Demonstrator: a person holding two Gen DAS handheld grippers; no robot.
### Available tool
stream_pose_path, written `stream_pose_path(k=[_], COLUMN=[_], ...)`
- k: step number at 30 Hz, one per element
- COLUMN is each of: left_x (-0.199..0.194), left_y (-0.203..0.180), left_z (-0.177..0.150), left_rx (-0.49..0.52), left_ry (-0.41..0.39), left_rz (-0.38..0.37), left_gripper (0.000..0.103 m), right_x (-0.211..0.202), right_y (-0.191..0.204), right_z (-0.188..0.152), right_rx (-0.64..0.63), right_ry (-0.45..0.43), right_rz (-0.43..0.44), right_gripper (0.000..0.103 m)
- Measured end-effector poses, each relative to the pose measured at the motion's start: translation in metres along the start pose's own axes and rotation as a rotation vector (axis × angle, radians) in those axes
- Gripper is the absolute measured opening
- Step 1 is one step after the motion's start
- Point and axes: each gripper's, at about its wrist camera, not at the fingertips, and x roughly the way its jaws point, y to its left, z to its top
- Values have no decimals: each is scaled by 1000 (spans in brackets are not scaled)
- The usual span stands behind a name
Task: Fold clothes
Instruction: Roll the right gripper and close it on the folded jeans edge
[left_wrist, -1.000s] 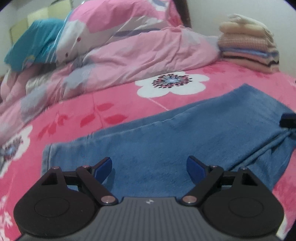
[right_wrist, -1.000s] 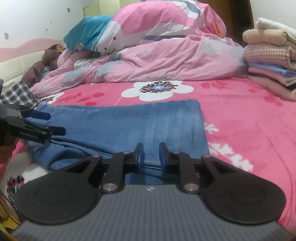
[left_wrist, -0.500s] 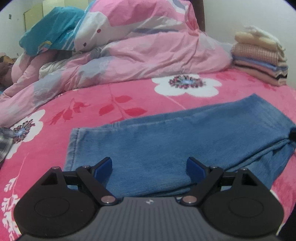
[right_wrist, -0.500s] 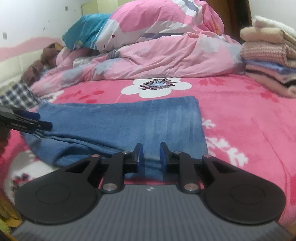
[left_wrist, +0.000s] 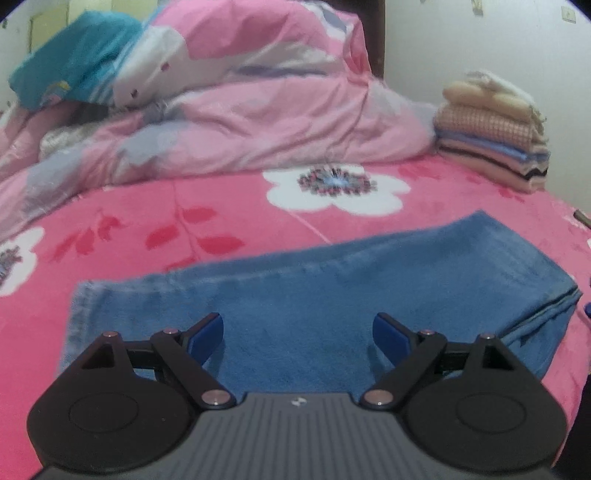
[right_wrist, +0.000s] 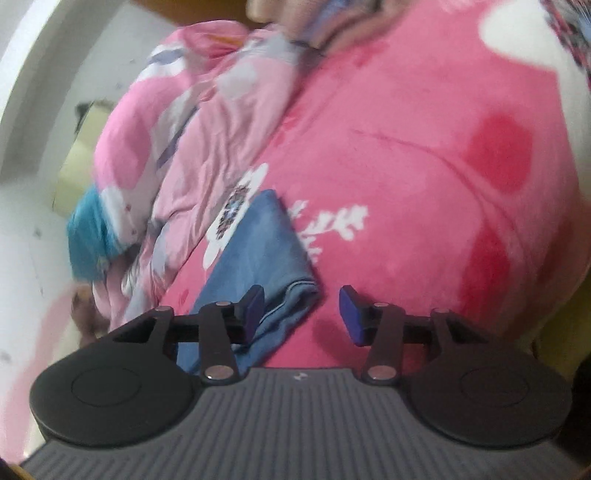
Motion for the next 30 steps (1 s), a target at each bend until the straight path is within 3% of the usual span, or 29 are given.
stream_pose_path(k=[7, 15, 23, 25, 27, 30], left_x=[6, 8, 10, 11, 11, 11], left_y=[-2, -2, -6, -6, -5, -5], left_z=[-8, -10, -8, -7, -7, -7], left_rx=[14, 20, 38, 40, 44, 52], left_ry=[6, -6, 9, 16, 20, 24], left_rz=[9, 5, 16, 15, 15, 14], left_gripper=[91, 93, 94, 95, 95, 95], right_x=[42, 33, 60, 67, 72, 72], right_y=[-9, -6, 4, 10, 15, 30], right_z=[16, -9, 1, 2, 3, 5], right_rx=[140, 186, 227, 201, 187, 135], right_ry=[0, 60, 17, 2, -1, -26], right_rz=[58, 111, 141, 123, 101, 92], right_gripper=[46, 45, 44, 39, 18, 13])
